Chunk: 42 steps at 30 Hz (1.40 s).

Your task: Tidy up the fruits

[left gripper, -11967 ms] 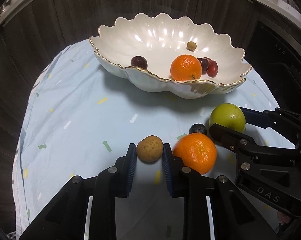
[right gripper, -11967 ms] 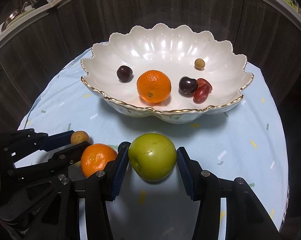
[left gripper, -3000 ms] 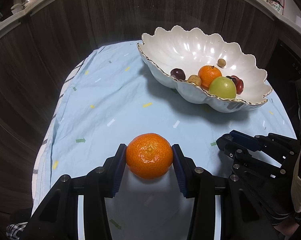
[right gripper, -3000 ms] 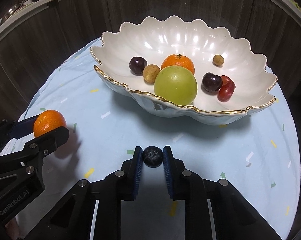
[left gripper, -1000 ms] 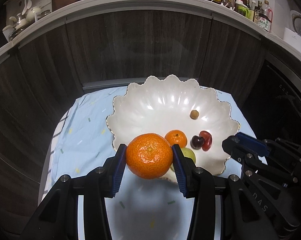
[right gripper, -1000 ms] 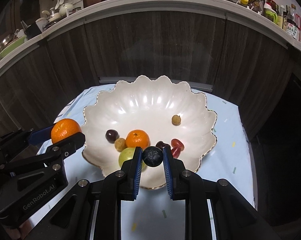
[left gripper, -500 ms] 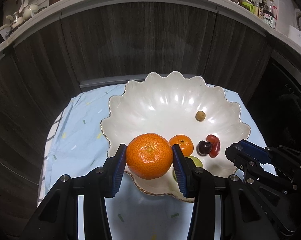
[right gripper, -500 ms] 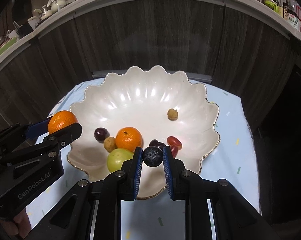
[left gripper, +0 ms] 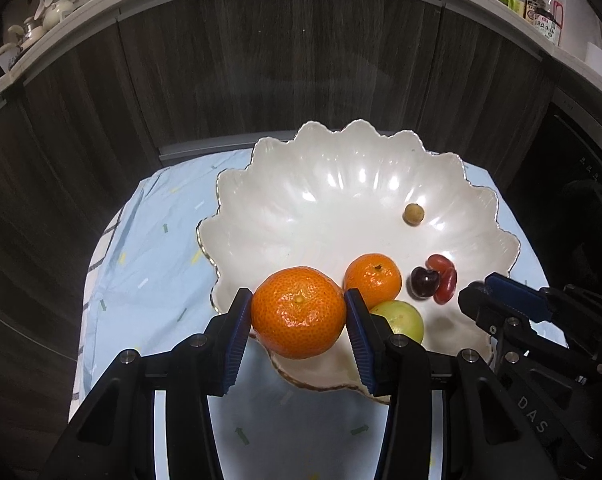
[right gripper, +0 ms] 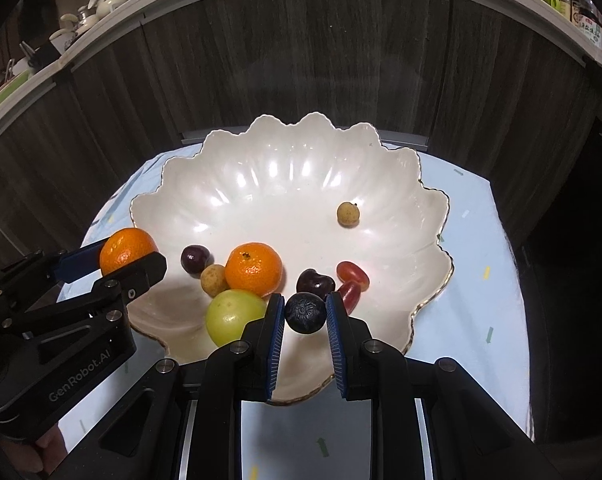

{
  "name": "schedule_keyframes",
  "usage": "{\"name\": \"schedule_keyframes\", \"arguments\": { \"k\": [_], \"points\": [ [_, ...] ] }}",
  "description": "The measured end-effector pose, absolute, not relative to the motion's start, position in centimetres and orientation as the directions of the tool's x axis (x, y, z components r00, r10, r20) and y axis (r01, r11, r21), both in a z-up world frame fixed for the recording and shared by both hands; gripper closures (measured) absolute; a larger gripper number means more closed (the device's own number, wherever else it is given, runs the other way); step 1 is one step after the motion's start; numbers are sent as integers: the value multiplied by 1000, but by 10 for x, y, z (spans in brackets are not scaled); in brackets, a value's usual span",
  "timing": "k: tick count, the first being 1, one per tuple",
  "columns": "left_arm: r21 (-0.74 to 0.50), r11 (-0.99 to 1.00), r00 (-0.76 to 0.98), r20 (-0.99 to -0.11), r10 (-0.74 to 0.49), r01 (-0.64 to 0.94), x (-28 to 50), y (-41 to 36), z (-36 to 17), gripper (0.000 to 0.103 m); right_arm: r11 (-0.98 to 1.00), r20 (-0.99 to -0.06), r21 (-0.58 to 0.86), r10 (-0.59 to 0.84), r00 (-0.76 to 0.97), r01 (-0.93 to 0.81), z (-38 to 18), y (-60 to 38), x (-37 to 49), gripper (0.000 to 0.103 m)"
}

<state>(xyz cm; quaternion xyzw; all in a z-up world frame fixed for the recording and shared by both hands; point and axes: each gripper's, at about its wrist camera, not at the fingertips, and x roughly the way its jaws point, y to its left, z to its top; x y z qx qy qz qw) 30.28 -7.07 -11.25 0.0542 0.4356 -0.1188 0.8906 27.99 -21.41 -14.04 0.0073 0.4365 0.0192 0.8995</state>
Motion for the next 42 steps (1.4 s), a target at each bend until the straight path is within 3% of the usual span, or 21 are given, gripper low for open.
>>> {"name": "schedule_keyframes", "arguments": {
  "k": [1, 3, 4, 8, 12, 17, 42],
  "points": [
    [-7, 967, 591, -790, -162, 256, 303, -70, -113, 55, 999, -786, 26, 37, 618, -26, -140, -214, 280, 73],
    [2, 970, 606, -781, -151, 244, 301, -69, -110, 35, 1000, -785, 22, 30, 619, -21, -140, -214, 279, 68],
    [5, 971, 614, -775, -148, 240, 300, -68, -109, 32, 1000, -783, 20, 27, 622, -18, -139, -215, 279, 63],
    [22, 972, 630, -765, -135, 235, 299, -67, -103, 32, 1000, -774, 10, 7, 634, 1, -135, -216, 276, 57],
    [39, 974, 647, -754, -117, 222, 297, -66, -97, 24, 1000, -760, -8, -24, 649, 28, -129, -219, 273, 37],
    [46, 978, 657, -746, -103, 205, 293, -61, -91, 16, 998, -749, -21, -51, 660, 53, -121, -221, 268, 35],
    [63, 983, 720, -689, -82, 172, 238, -42, -44, 8, 996, -682, -36, -80, 727, 76, -78, -213, 216, 27]
  ]
}}
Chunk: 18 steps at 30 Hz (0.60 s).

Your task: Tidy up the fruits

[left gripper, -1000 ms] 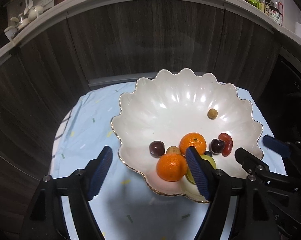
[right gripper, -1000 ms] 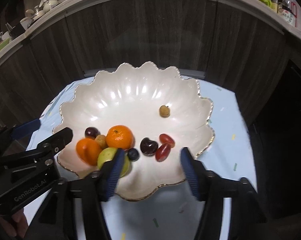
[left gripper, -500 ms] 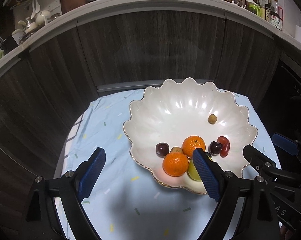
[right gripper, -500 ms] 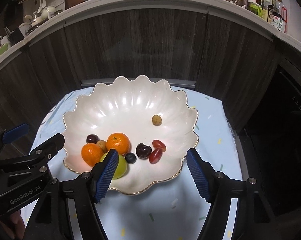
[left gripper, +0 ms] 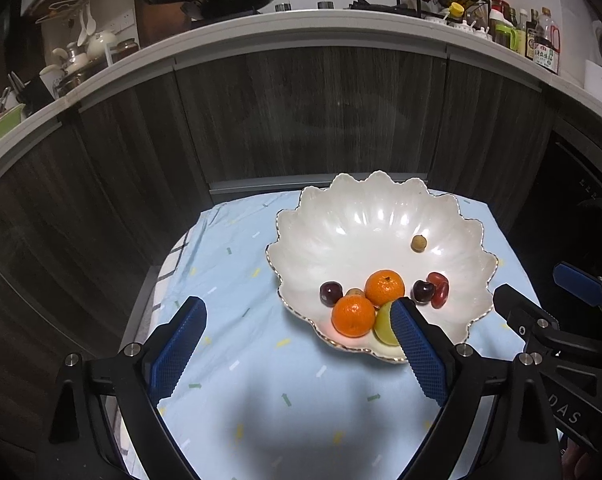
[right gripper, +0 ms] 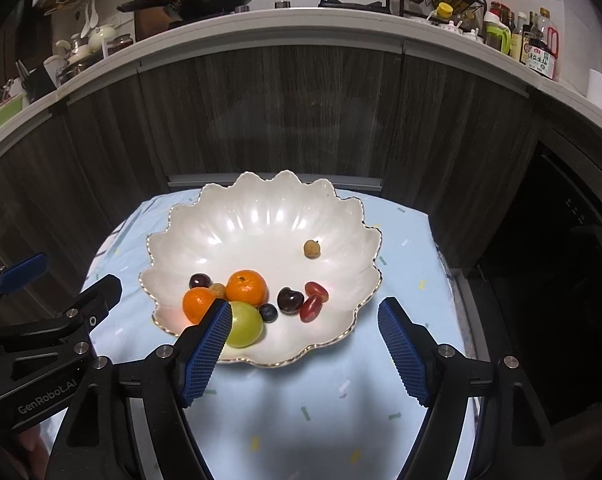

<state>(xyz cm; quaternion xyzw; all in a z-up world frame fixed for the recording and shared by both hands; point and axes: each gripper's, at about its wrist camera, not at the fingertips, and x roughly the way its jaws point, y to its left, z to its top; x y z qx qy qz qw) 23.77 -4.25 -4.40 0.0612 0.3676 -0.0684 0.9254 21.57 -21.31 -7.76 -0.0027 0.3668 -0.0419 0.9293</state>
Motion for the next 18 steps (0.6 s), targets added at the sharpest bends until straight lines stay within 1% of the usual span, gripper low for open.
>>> {"name": "schedule_keyframes", "arguments": {
  "k": [3, 18],
  "points": [
    [62, 984, 731, -677, -81, 167, 227, -40, -38, 6, 996, -674, -35, -81, 734, 78, -74, -212, 207, 27],
    [48, 988, 747, -660, -80, 148, 181, -26, -28, 6, 997, -658, -30, -73, 749, 71, -67, -203, 163, 26]
  ]
}}
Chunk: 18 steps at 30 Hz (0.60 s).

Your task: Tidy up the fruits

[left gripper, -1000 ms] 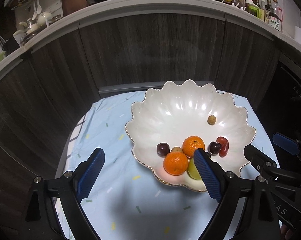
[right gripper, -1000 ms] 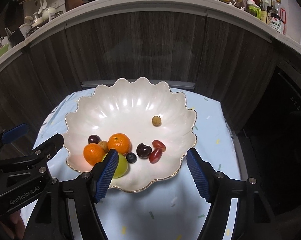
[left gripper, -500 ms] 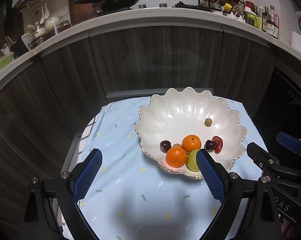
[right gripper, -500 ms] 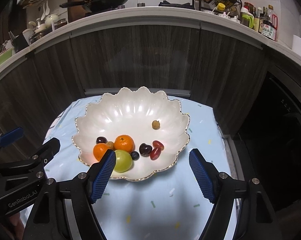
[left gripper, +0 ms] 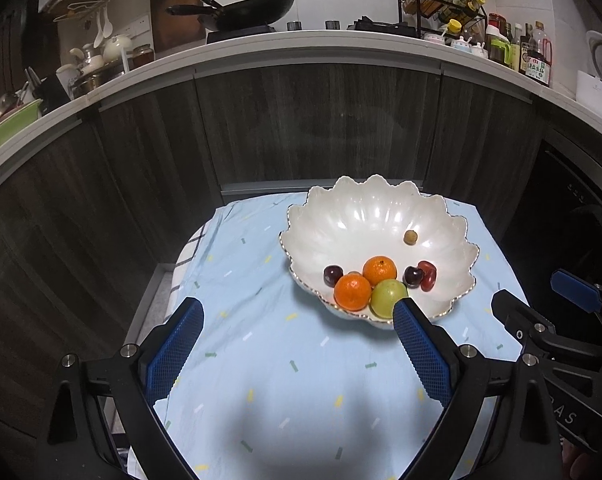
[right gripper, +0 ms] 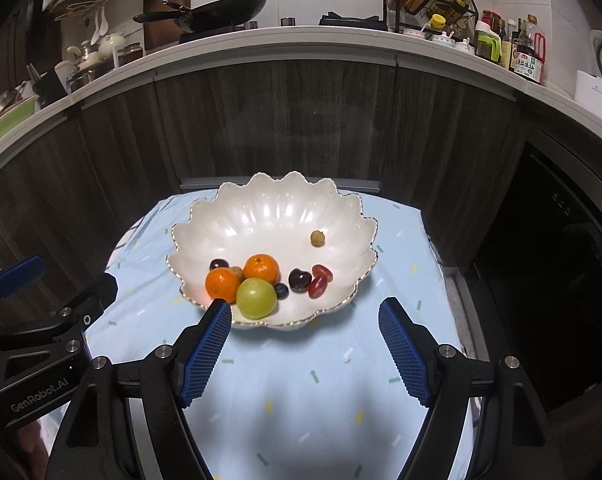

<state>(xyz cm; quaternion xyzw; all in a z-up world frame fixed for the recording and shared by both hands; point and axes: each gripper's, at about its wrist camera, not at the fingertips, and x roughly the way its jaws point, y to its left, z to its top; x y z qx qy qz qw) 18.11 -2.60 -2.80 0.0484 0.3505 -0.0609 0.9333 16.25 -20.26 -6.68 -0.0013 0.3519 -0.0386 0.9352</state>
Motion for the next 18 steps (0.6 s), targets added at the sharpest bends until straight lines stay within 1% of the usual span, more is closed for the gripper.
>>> {"name": "schedule_keyframes", "arguments": {
  "k": [18],
  "points": [
    [49, 986, 764, -639, -93, 162, 135, -22, -18, 6, 995, -619, -6, -82, 781, 99, -59, -206, 110, 26]
  ]
}}
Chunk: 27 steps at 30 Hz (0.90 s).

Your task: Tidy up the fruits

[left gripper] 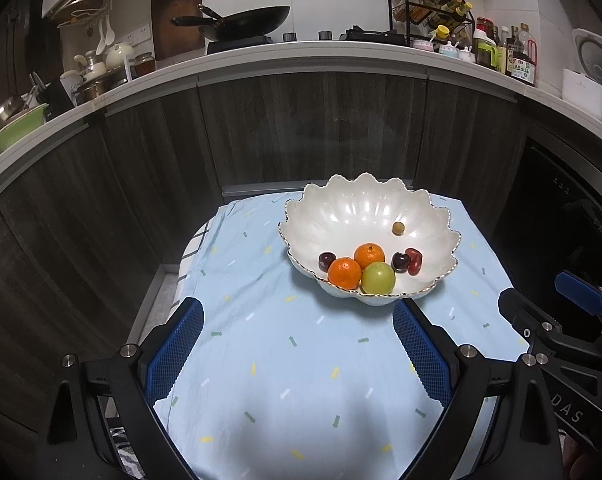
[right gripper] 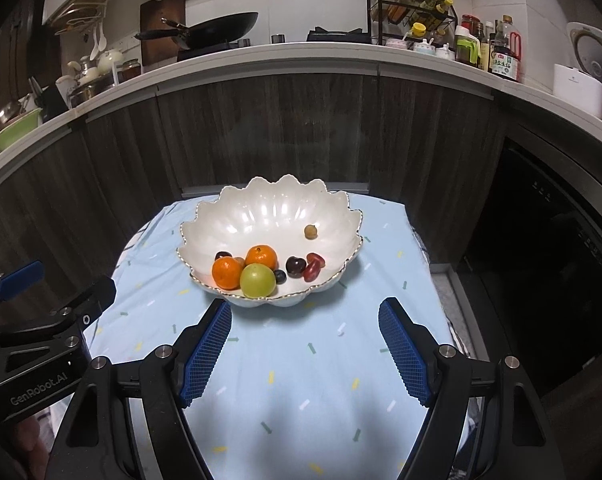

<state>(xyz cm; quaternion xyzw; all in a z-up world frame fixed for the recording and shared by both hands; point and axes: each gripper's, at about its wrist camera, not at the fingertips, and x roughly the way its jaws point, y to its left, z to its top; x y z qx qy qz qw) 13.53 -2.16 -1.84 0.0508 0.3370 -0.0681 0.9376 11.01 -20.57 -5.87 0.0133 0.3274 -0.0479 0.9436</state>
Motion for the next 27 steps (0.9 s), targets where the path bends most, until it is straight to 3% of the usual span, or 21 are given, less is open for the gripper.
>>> {"name": "schedule_keyframes", "arguments": {
  "k": [27],
  "points": [
    [38, 986, 759, -643, -101, 164, 95, -11, -21, 6, 996, -631, -1, -70, 773, 90, -62, -211, 73, 26]
  ]
}}
